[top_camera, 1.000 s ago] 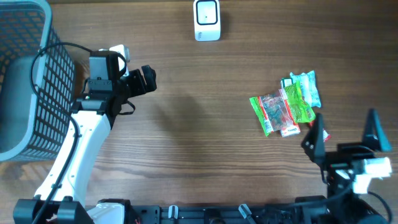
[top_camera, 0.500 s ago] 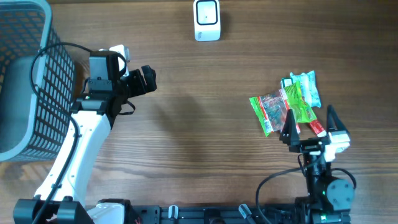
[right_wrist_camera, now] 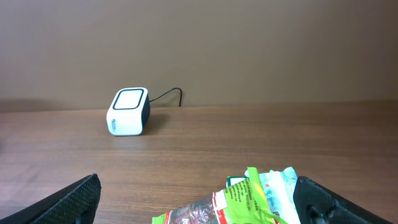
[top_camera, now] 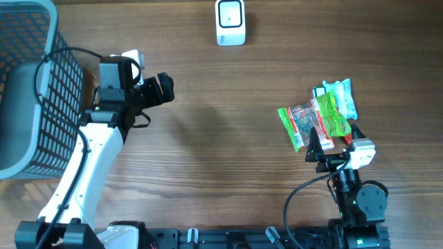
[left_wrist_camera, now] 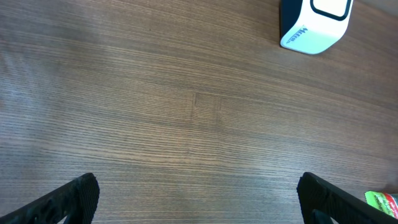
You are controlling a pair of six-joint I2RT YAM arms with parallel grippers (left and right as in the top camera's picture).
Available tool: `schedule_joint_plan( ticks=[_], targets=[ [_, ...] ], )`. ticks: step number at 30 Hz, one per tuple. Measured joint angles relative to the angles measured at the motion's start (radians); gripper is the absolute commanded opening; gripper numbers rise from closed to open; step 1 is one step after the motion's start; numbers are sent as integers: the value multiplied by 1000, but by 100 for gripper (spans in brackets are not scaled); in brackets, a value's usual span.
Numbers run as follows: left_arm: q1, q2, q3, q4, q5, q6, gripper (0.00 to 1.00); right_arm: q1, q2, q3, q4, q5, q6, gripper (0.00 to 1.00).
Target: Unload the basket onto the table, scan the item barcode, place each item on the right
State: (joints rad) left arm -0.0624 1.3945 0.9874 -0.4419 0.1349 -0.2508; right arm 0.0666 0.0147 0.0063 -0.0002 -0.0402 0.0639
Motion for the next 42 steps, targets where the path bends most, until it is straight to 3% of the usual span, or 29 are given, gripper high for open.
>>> schedule_joint_plan(
  ticks=[32, 35, 42],
  targets=[
    [0, -8, 0, 0, 0, 0, 100, 0, 0, 0, 0, -13, -24, 100],
    [0, -77, 0, -3, 0, 0, 100, 0, 0, 0, 0, -13, -24, 100],
    [0, -509, 0, 2, 0, 0, 100, 0, 0, 0, 0, -13, -24, 100]
  ],
)
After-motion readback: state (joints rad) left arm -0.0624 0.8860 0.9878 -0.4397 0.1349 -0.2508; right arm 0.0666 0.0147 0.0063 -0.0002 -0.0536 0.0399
